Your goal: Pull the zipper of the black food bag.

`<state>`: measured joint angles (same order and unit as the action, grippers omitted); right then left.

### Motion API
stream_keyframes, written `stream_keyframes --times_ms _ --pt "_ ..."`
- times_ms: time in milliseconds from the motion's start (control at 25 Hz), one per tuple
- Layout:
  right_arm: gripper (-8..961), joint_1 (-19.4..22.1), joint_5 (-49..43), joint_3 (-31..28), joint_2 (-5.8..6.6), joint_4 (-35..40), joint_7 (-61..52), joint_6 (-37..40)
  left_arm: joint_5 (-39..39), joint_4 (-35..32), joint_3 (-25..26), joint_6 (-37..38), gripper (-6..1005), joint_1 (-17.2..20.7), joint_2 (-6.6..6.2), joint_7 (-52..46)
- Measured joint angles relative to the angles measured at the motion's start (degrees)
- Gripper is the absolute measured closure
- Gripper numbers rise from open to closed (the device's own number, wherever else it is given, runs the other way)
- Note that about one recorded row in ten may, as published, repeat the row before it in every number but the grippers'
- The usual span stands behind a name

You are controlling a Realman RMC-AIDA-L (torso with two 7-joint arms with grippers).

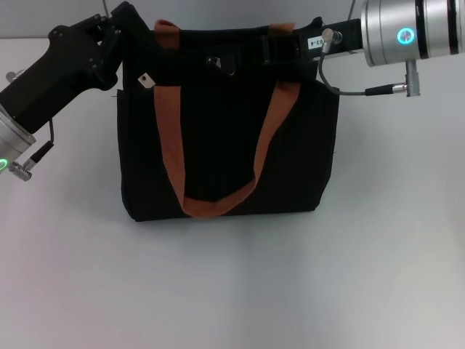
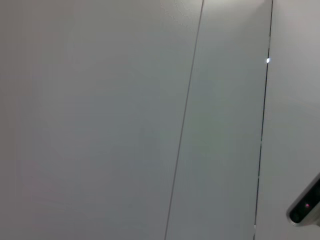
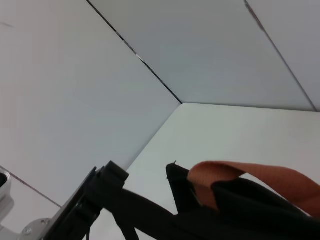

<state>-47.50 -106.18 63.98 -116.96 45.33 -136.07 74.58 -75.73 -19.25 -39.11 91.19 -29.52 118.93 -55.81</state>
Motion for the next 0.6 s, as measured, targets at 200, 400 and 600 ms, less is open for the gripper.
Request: stream_keyframes --times_ms 200,400,600 --pt "957 0.68 0.00 -0.27 0.13 0.02 -0.27 0.58 0.90 0.00 0.14 -1.42 949 0.00 0.00 0.00" --pt "957 1.55 0.00 -0.61 0.31 0.31 -0.71 0.72 1.35 0.01 0.17 -1.96 948 0.01 -0.07 0.11" --pt "957 2.21 0.01 -0.62 0.56 0.48 -1.01 0.74 1.39 -0.01 0.18 -2.44 947 0.00 -0.09 0.14"
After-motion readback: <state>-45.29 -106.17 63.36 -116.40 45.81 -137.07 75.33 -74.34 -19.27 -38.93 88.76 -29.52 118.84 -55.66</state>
